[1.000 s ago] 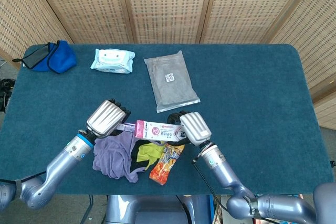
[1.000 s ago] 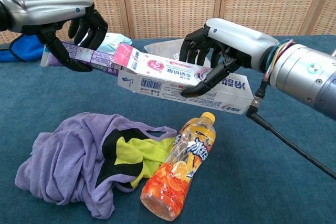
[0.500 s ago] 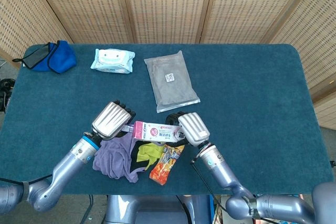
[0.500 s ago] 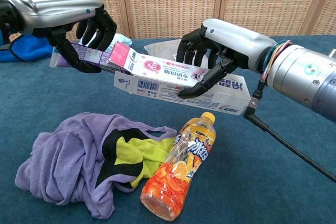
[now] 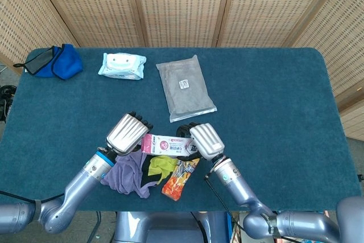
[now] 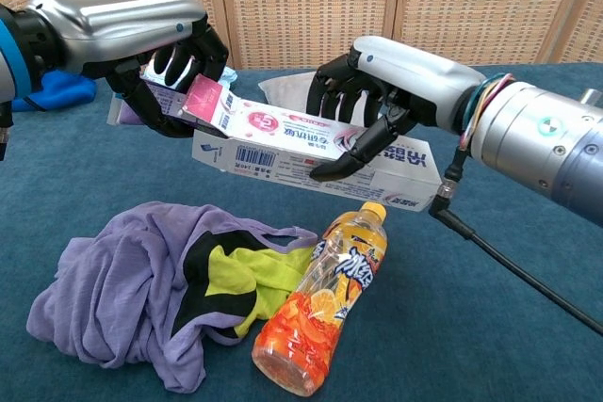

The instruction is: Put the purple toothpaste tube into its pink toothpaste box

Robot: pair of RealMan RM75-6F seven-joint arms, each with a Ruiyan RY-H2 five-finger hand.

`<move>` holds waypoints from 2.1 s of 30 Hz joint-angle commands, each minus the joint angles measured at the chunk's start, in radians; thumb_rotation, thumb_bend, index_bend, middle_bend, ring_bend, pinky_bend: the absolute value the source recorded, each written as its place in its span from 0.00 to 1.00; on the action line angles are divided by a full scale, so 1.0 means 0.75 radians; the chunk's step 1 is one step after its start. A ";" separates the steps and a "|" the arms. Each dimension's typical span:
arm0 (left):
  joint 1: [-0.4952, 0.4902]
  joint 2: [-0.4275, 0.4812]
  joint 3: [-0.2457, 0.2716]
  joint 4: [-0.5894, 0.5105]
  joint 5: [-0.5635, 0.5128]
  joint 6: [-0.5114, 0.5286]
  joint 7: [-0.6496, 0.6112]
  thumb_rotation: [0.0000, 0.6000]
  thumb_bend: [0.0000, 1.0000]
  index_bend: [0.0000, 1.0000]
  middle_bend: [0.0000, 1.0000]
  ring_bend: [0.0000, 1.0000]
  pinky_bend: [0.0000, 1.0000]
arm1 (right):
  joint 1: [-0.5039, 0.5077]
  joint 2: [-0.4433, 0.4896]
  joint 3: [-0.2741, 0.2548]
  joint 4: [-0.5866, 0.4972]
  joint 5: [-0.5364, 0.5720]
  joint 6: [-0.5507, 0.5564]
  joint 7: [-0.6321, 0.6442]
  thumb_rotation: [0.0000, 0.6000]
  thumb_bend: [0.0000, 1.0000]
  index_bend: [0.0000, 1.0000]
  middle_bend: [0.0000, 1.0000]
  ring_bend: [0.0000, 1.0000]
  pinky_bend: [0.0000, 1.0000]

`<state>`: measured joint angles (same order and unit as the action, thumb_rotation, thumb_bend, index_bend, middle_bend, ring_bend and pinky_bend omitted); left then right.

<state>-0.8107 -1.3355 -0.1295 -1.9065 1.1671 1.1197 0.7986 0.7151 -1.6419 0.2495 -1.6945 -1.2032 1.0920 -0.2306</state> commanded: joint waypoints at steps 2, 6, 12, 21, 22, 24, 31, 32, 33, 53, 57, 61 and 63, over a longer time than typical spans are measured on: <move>0.003 -0.022 0.003 0.014 0.022 0.027 0.014 1.00 0.27 0.89 0.63 0.54 0.50 | 0.002 -0.001 0.001 -0.003 0.005 -0.003 0.003 1.00 0.07 0.59 0.54 0.45 0.52; 0.010 -0.036 0.008 0.029 0.046 0.044 0.008 1.00 0.27 0.87 0.56 0.48 0.49 | 0.003 -0.003 0.005 -0.005 0.014 -0.009 0.017 1.00 0.07 0.59 0.54 0.45 0.52; 0.018 -0.043 0.013 0.046 0.071 0.058 0.000 1.00 0.27 0.75 0.39 0.34 0.40 | 0.005 -0.002 0.010 -0.011 0.020 -0.017 0.040 1.00 0.07 0.59 0.54 0.45 0.52; 0.022 -0.043 0.010 0.061 0.107 0.060 -0.026 1.00 0.27 0.72 0.36 0.32 0.38 | 0.003 -0.001 0.020 -0.008 0.027 -0.026 0.097 1.00 0.07 0.59 0.54 0.45 0.52; 0.022 -0.044 0.009 0.060 0.109 0.060 -0.030 1.00 0.27 0.70 0.34 0.31 0.37 | 0.003 -0.002 0.021 -0.006 0.027 -0.025 0.101 1.00 0.07 0.59 0.54 0.45 0.52; 0.023 -0.040 0.009 0.057 0.107 0.055 -0.033 1.00 0.27 0.66 0.31 0.28 0.35 | 0.001 0.000 0.022 -0.002 0.027 -0.025 0.110 1.00 0.07 0.59 0.54 0.45 0.52; 0.020 -0.017 0.007 0.035 0.089 0.034 -0.022 1.00 0.25 0.54 0.20 0.18 0.24 | -0.005 0.011 0.024 -0.004 0.020 -0.021 0.138 1.00 0.07 0.59 0.54 0.45 0.52; 0.019 -0.013 0.007 0.032 0.089 0.033 -0.017 1.00 0.25 0.53 0.19 0.17 0.23 | -0.006 0.013 0.024 -0.005 0.019 -0.020 0.141 1.00 0.07 0.59 0.54 0.45 0.52; 0.018 -0.009 0.006 0.028 0.088 0.032 -0.012 1.00 0.25 0.51 0.18 0.15 0.21 | -0.007 0.014 0.025 -0.007 0.018 -0.019 0.145 1.00 0.07 0.59 0.54 0.45 0.52; 0.030 0.025 -0.017 -0.008 0.148 0.064 -0.069 1.00 0.23 0.23 0.00 0.00 0.00 | -0.043 0.048 0.059 -0.013 0.025 -0.021 0.343 1.00 0.07 0.59 0.54 0.45 0.52; 0.045 0.057 -0.032 -0.041 0.197 0.095 -0.122 1.00 0.23 0.23 0.00 0.00 0.00 | -0.066 0.056 0.074 -0.001 0.029 -0.010 0.431 1.00 0.07 0.59 0.54 0.45 0.52; 0.066 0.115 -0.044 -0.086 0.242 0.119 -0.186 1.00 0.23 0.23 0.00 0.00 0.00 | -0.092 0.072 0.080 0.033 0.014 -0.002 0.528 1.00 0.07 0.59 0.54 0.44 0.52; 0.079 0.149 -0.050 -0.107 0.269 0.134 -0.220 1.00 0.23 0.23 0.00 0.00 0.00 | -0.107 0.076 0.082 0.055 0.007 0.004 0.582 1.00 0.07 0.59 0.54 0.45 0.52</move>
<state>-0.7614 -1.2435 -0.1611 -1.9719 1.3544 1.2086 0.6523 0.6498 -1.5915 0.3070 -1.6725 -1.1911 1.0882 0.1700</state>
